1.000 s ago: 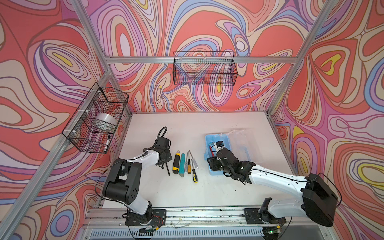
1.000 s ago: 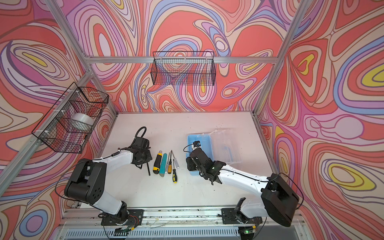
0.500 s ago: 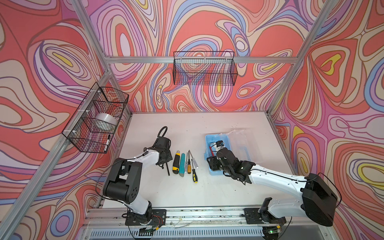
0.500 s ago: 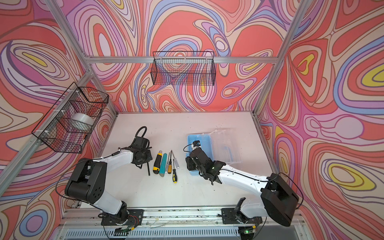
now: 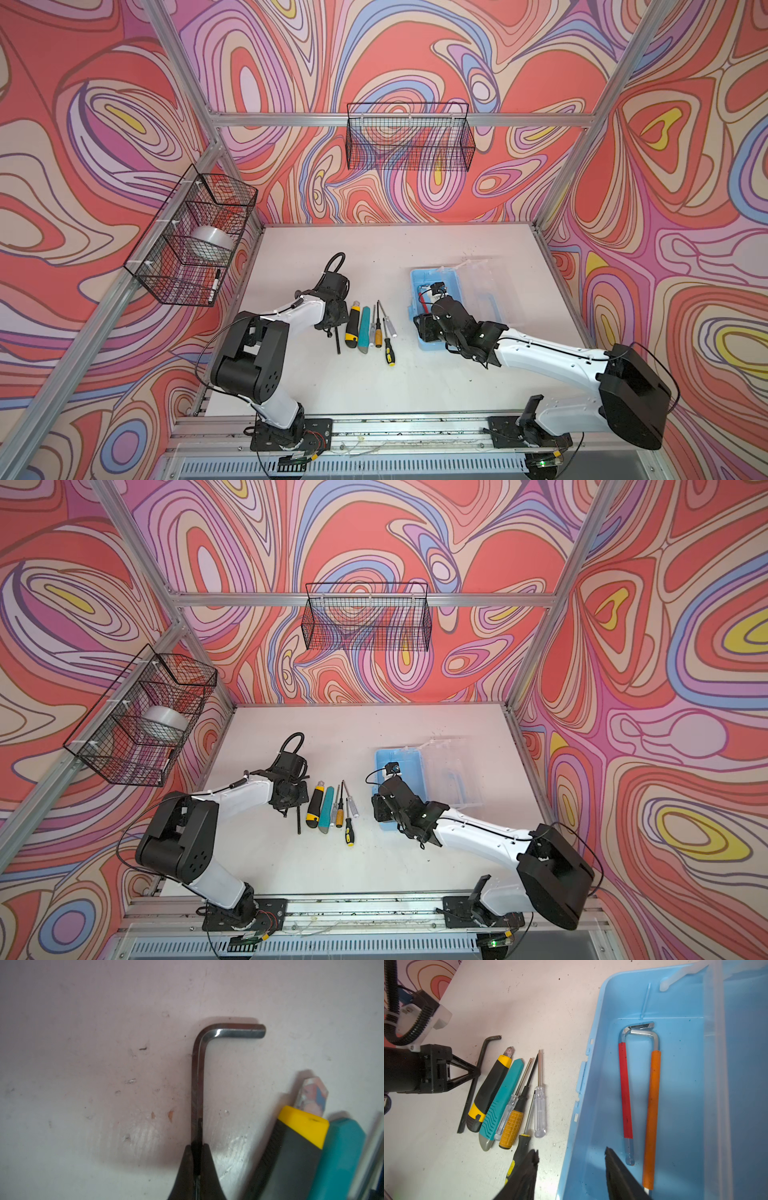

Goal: Pack the tool kit
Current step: 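Lower the left gripper and close it on the black hex key, then lift the black hex key with the left gripper over the blue box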

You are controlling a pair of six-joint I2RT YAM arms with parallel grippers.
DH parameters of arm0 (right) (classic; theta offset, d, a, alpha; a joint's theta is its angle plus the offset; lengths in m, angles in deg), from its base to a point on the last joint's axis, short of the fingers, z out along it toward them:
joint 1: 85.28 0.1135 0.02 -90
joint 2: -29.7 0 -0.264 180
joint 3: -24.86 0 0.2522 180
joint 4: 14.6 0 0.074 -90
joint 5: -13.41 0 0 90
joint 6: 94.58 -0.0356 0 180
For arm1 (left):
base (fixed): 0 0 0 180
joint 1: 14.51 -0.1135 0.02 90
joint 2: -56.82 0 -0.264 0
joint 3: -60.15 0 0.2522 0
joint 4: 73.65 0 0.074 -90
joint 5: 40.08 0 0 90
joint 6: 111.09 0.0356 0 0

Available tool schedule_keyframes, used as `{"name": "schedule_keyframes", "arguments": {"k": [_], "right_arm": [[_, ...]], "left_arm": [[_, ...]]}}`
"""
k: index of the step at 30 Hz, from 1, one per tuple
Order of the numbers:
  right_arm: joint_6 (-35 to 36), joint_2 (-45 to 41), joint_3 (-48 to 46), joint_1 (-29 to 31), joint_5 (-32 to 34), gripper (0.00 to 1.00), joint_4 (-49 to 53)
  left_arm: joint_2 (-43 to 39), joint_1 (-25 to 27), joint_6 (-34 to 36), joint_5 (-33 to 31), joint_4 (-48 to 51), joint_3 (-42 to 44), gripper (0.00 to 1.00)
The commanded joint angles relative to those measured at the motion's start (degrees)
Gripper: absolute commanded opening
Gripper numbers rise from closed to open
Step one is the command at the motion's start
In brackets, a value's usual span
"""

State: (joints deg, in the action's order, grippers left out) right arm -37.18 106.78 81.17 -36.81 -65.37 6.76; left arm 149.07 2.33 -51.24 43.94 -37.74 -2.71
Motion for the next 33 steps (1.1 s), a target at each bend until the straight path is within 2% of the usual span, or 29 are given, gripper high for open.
{"name": "schedule_keyframes", "arguments": {"k": [1, 4, 6, 9, 11, 15, 18, 21, 27, 33], "right_arm": [[0.13, 0.13, 1.82, 0.09, 1.3, 0.54, 1.07], [-0.38, -1.09, 2.23, 0.12, 1.61, 0.54, 2.04], [-0.6, -2.91, 2.61, 0.11, 2.72, 0.54, 3.6], [-0.84, -7.44, 2.33, -0.14, 5.71, 0.54, 6.26], [-0.97, -10.81, 2.19, -0.68, 7.75, 0.54, 8.56], [-0.59, -16.03, 2.4, -2.53, 11.28, 0.54, 14.89], [-0.15, -19.12, 2.28, -4.47, 12.32, 0.54, 18.01], [-0.34, -22.45, 1.24, -5.42, 13.28, 0.54, 19.03], [-0.53, -25.71, -1.4, -6.01, 13.39, 0.53, 19.16], [0.06, -25.85, -3.55, -6.14, 12.33, 0.53, 17.99]], "left_arm": [[-5.69, 0.08, -0.07, 1.12, 1.97, -1.7, 0.0], [-11.64, 0.29, -2.27, 7.26, -0.17, -1.97, 0.0], [-15.93, 2.5, -4.76, 8.67, -2.05, -2.38, 0.0], [-19.32, 8.86, -9.33, 9.08, -6.23, -3.72, 0.0], [-18.5, 14.27, -11.4, 8.04, -9.24, -5.95, 0.0], [-10.88, 23.27, -13.69, 4.26, -13.01, -12.37, 0.0], [-2.48, 25.98, -16.68, 6.09, -16.33, -17.44, 0.0], [4.89, 28.71, -18.13, 5.04, -16.32, -22.73, 0.0], [14.65, 31.2, -20.26, 1.93, -13.12, -29.24, 0.0], [18.09, 31.84, -21.12, 1.31, -11.08, -31.14, 0.0]]}}
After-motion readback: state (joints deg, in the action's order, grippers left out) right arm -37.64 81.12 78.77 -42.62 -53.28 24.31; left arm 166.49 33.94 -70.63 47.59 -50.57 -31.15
